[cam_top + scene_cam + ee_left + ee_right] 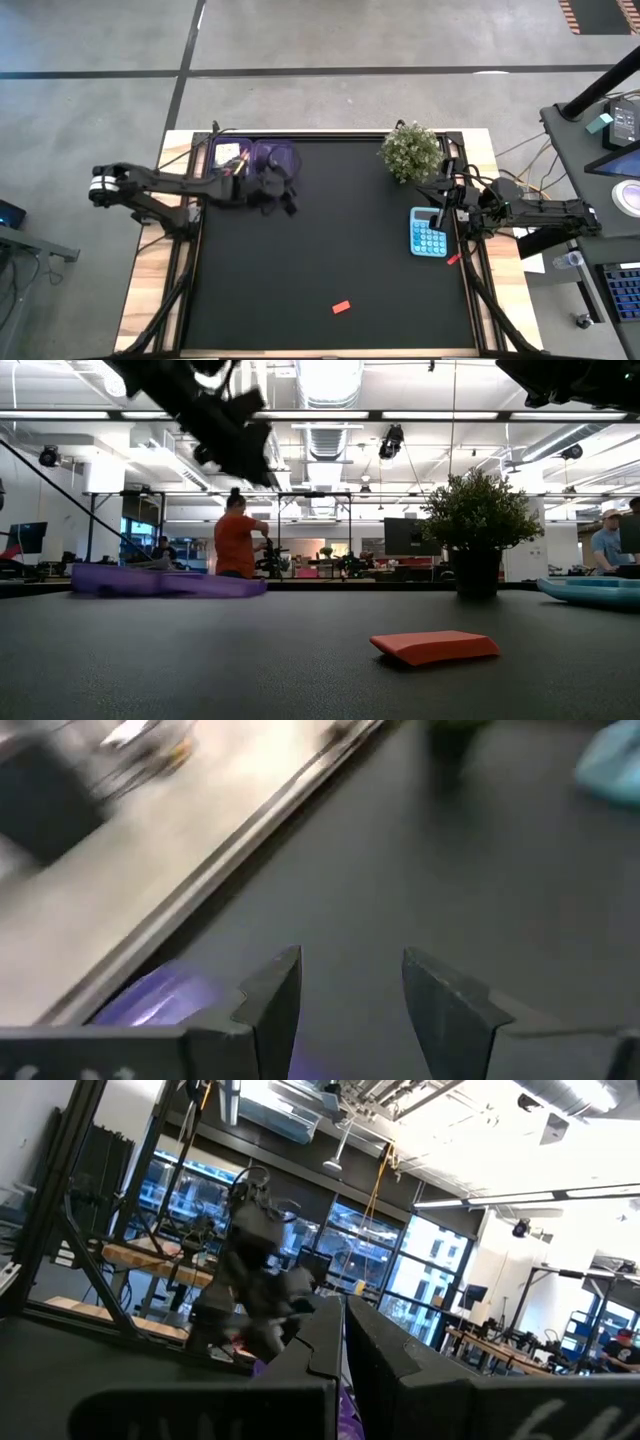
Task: Pack school essentials
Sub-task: Put the orange eraser into the purple supply box
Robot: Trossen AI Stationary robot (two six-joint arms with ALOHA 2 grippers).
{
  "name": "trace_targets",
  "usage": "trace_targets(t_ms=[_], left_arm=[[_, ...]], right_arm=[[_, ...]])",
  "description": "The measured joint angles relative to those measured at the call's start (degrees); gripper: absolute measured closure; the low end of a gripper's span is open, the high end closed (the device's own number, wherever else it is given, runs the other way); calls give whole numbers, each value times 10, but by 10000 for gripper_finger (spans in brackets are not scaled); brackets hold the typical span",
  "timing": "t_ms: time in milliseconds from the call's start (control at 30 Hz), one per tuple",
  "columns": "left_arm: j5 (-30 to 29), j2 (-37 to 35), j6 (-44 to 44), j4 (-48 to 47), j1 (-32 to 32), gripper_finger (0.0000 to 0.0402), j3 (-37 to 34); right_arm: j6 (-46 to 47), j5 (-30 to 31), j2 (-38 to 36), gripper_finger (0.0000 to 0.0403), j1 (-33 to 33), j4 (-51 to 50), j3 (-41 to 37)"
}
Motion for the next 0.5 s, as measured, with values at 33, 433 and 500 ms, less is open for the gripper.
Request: trace_targets(t_ms=[33,433,500], left_arm=[[7,4,0,31,-20,245,0],[36,132,-26,182,-165,245,64],[54,158,-29,154,-166,245,106]], right_arm=[[0,0,0,394,0,2,0],[14,-1,-1,394,0,25,2],[21,-2,-1,394,0,26,5]])
